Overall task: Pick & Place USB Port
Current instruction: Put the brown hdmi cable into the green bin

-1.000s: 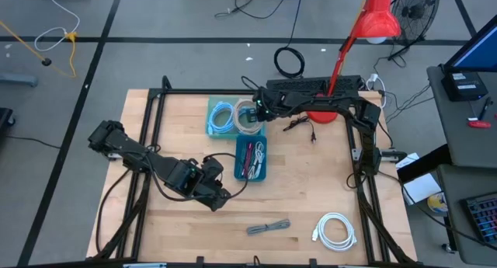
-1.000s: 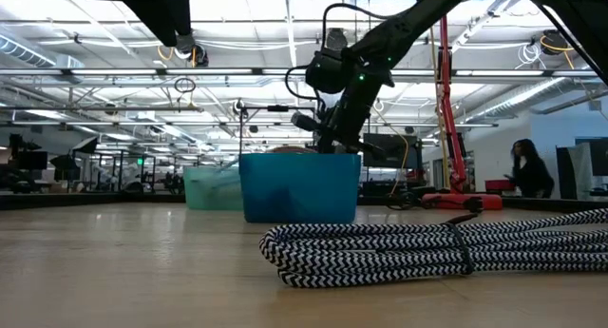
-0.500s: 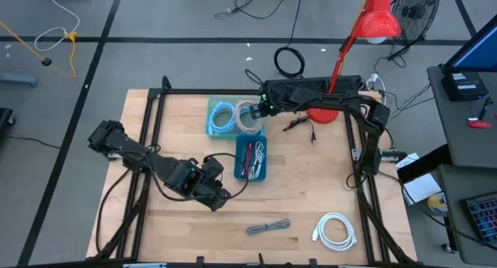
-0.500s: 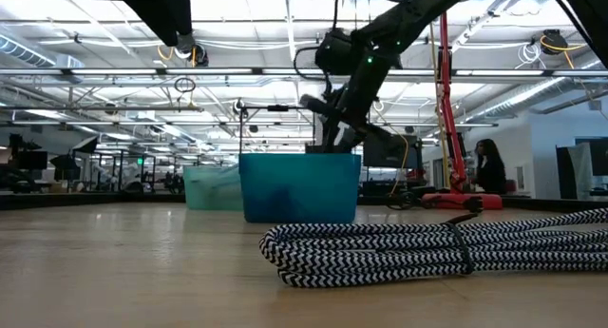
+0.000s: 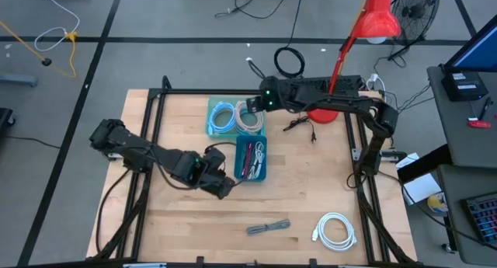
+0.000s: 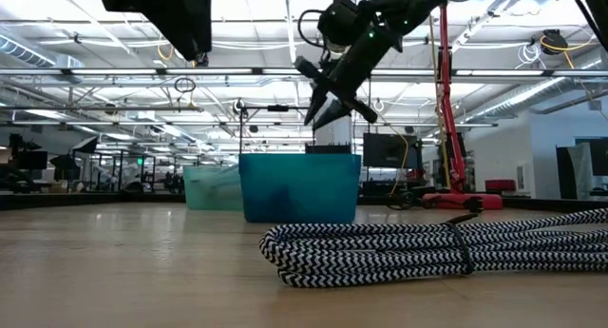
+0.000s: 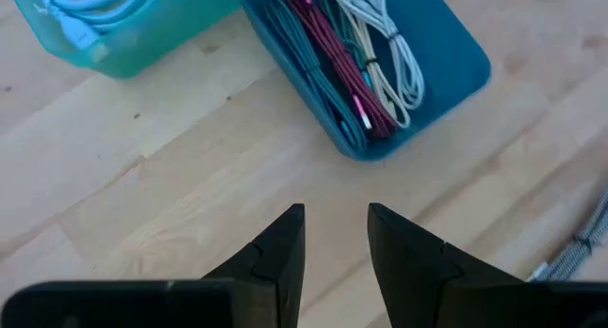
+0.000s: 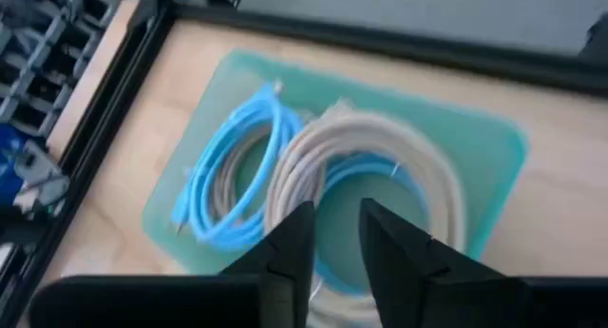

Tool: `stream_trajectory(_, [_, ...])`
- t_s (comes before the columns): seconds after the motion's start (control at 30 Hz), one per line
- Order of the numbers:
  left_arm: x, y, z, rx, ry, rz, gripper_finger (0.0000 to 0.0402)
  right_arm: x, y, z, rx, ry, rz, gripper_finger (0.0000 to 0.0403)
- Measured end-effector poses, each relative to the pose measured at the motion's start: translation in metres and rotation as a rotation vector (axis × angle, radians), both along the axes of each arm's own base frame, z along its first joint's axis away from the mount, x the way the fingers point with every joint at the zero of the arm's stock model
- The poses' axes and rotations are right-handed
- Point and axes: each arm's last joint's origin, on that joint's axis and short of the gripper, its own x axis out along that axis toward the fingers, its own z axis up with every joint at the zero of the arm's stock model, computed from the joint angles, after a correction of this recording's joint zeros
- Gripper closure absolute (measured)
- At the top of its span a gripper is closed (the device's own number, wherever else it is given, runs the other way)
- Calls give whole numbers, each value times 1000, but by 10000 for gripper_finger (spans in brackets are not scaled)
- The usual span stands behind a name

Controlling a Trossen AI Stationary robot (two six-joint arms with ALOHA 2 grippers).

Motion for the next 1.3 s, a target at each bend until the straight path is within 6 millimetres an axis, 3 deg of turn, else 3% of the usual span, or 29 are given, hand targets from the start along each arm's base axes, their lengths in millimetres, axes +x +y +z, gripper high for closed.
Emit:
stream_trajectory(0.23, [3,8,0,-18,25,-28,284,12,13,-14,58,3,68,397])
stream_trajectory(0.53, [2,5,-1,-43,36,-39,284,37,11,-25,98,-74,87,402])
stream_trajectory(0.67, [1,2,-1,-48,34,-35,284,44,14,-35,116,-25,105,402])
stream_trajectory(0.83, [-3,-4,-1,-49,41,-39,284,54,11,-28,91,-64,110,403])
stream_trajectory(1.3, [-12,-19,-1,-55,47,-20,284,54,5,-41,68,-10,67,403])
